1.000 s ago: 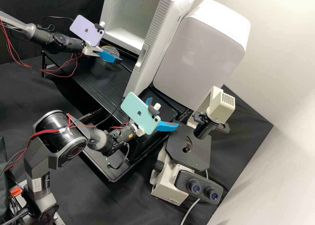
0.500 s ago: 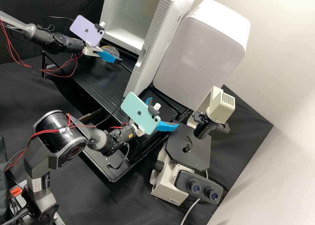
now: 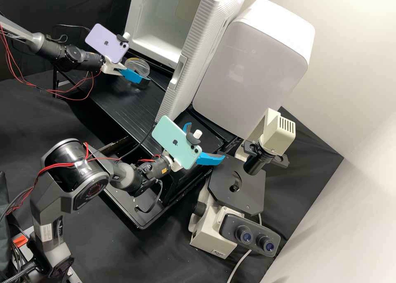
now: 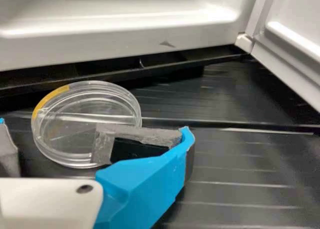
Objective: Take the petri dish out of the incubator
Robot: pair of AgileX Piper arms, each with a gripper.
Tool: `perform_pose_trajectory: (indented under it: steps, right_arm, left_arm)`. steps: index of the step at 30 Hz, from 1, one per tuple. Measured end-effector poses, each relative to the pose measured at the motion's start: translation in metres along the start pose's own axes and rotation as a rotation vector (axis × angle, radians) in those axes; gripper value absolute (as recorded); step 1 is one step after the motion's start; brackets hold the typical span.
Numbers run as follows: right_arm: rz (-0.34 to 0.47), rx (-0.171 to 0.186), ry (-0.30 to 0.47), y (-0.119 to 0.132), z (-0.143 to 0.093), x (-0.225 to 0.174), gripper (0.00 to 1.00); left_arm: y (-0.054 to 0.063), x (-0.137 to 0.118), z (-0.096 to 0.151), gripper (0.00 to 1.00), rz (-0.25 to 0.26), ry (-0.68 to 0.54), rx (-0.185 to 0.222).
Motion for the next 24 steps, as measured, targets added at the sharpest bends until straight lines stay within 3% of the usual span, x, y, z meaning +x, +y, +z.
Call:
perform_pose_trajectory:
  steps: [4,24]
  right_arm:
    - [0.0,0.0,0.0,0.0,0.0,0.0,1.0]
    - [0.0,0.0,0.0,0.0,0.0,0.0,1.0]
  left_arm:
    - [-0.001,0.0,0.0,1.0,0.002,-0.004,0.02]
    - [0.004,0.012,0.008,1.0,0.025,-0.006,0.014]
